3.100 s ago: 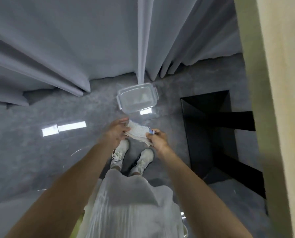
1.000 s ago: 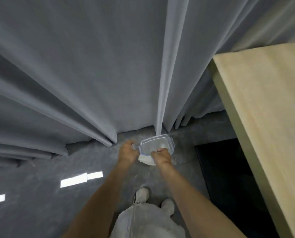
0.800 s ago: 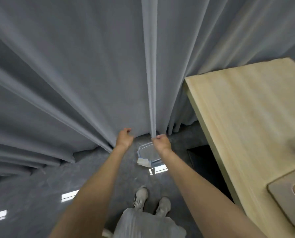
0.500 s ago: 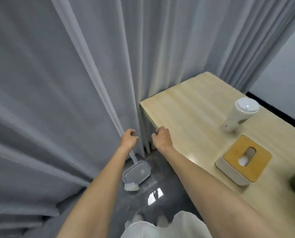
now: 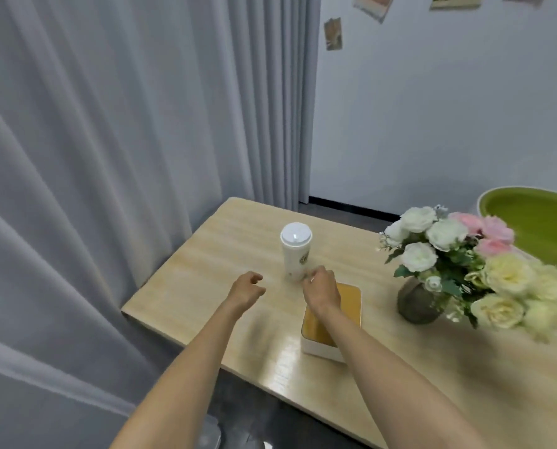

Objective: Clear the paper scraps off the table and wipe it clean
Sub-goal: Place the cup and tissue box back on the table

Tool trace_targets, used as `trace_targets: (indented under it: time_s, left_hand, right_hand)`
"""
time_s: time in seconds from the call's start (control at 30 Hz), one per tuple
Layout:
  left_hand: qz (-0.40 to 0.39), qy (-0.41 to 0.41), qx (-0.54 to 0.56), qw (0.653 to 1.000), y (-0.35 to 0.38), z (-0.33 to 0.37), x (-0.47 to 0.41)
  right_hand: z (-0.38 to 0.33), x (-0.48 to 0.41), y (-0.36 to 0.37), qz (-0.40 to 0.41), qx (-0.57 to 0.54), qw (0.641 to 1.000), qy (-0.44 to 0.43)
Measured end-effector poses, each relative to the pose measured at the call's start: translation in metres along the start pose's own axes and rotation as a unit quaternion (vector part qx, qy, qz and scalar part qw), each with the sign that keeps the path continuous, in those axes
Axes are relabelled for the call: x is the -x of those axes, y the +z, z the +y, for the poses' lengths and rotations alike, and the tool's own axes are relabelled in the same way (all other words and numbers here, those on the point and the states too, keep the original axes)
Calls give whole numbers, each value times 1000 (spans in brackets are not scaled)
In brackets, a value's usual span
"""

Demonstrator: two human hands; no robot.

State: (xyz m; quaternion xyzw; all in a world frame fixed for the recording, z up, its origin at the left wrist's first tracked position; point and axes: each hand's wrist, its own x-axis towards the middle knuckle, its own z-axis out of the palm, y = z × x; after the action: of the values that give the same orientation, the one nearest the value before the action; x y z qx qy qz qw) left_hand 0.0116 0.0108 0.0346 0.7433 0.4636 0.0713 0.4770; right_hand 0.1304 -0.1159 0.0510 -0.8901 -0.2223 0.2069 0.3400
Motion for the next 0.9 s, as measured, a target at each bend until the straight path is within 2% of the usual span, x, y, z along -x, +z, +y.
trace_targets:
  time_s: [0.17, 0.3, 0.43, 0.53, 0.67, 0.83, 0.9]
  left_hand:
    - [-68, 11, 26, 997, 24, 17, -54]
    - [-103, 5, 55, 993, 33, 15, -103]
    - [-134, 18, 48, 990, 42, 13, -138]
    - [-140, 58, 14, 988, 44, 14, -151]
    - [-146, 111, 22, 983, 43, 22, -157]
    - [-140, 85, 134, 977, 29, 36, -182]
    - [-131, 85, 140, 978, 18, 42, -204]
  right_hand:
    - [17, -44, -7, 43, -14, 997, 55]
    - [6, -82, 13, 39, -44, 995, 80]
    - [-8, -113, 43, 25, -110, 986, 126]
    - [-11, -126, 60, 32, -154, 975, 154]
    - [-18, -137, 71, 53, -202, 969, 129]
    - [-47, -172, 75, 54, -218, 969, 101]
    - [-62, -193, 78, 50, -223, 970, 89]
